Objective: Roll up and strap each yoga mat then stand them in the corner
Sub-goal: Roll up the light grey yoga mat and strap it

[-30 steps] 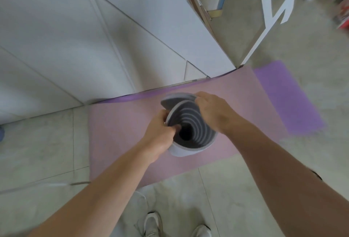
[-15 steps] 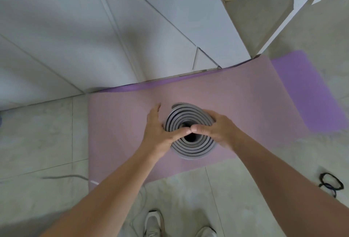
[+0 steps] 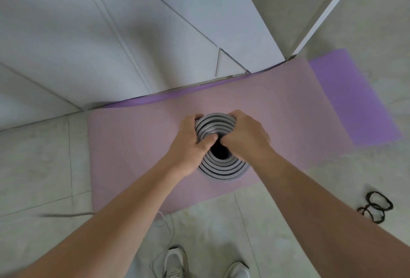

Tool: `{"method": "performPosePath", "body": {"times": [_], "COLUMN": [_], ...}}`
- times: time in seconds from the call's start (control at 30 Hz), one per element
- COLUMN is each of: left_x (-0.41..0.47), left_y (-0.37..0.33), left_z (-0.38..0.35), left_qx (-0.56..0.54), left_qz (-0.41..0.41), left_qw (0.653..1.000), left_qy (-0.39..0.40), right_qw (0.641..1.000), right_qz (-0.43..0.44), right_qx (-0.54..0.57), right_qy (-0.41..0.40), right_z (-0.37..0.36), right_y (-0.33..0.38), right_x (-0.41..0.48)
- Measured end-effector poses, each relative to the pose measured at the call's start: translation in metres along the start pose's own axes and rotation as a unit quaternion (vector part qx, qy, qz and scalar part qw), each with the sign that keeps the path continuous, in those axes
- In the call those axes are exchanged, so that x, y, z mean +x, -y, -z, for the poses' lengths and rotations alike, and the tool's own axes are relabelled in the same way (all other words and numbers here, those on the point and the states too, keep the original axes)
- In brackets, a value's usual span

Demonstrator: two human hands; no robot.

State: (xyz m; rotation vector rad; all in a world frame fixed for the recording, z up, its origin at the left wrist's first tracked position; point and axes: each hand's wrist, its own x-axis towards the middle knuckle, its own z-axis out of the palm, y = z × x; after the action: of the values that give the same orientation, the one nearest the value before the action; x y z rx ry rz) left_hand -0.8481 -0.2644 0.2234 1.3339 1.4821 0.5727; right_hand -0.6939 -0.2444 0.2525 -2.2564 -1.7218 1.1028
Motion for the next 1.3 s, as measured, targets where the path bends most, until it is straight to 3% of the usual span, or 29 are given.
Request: {"method": "performPosePath", "body": {"times": [0.1,0.27,0.4,0.47,0.53,0.6,0.7,0.77,0.83,0.93,1.03,1.07,1.13,1.2,1.3], "left_x": [0.006,0.009,0.014,0.020,0.023,0.022,0.016,0.013,0.010,0.000,-0.006,-0.007,-0.007,-0.008,-0.006], "left_y": [-0.013,-0.031,-0.028,-0.023,-0.022,-0.020,-0.022,-0.024,-0.016,-0.010,-0.023,-0.027,-0.025,-0.019,-0.022], "left_z": [-0.005,-0.001,-0.006,-0.010,-0.013,-0.013,-0.007,-0.002,-0.004,-0.008,-0.007,-0.006,-0.008,-0.010,-0.007], "left_qx": [-0.005,-0.200,-0.124,-0.067,0.012,0.096,0.229,0.255,0.199,0.023,-0.182,-0.190,-0.096,-0.003,-0.057], "left_qz": [0.028,0.177,0.117,0.094,0.074,0.050,0.029,0.035,0.058,0.097,0.118,0.108,0.056,0.035,0.048], "left_qw": [0.999,0.963,0.983,0.991,0.997,0.993,0.971,0.962,0.972,0.985,0.973,0.975,0.994,0.999,0.996], "left_qy": [-0.025,0.013,0.065,0.066,0.020,-0.036,-0.063,-0.085,-0.108,-0.141,-0.075,-0.037,0.001,-0.029,-0.047], "right_qw": [1.000,1.000,0.999,0.991,0.970,0.955,0.968,0.972,0.973,0.973,0.970,0.970,0.970,0.969,0.956], "right_qz": [-0.010,0.002,0.040,0.108,0.216,0.270,0.217,0.181,0.164,0.162,0.168,0.169,0.178,0.192,0.218], "right_qx": [0.009,0.007,-0.030,-0.069,-0.090,-0.096,-0.113,-0.150,-0.162,-0.162,-0.174,-0.174,-0.164,-0.154,-0.195], "right_qy": [-0.021,-0.001,-0.021,-0.043,-0.064,-0.069,-0.048,-0.030,-0.023,-0.021,-0.026,-0.022,-0.006,0.006,-0.002], "right_z": [0.007,0.024,0.023,0.019,0.013,0.010,0.012,0.010,0.005,0.001,0.007,0.008,0.008,0.011,0.011], "right_y": [-0.003,-0.026,-0.040,-0.042,-0.045,-0.047,-0.042,-0.033,-0.022,-0.015,-0.018,-0.019,-0.018,-0.014,-0.009], "right_x": [0.007,0.003,-0.004,-0.009,-0.015,-0.014,-0.009,-0.007,-0.008,-0.008,-0.001,-0.001,-0.002,-0.005,-0.017]}}
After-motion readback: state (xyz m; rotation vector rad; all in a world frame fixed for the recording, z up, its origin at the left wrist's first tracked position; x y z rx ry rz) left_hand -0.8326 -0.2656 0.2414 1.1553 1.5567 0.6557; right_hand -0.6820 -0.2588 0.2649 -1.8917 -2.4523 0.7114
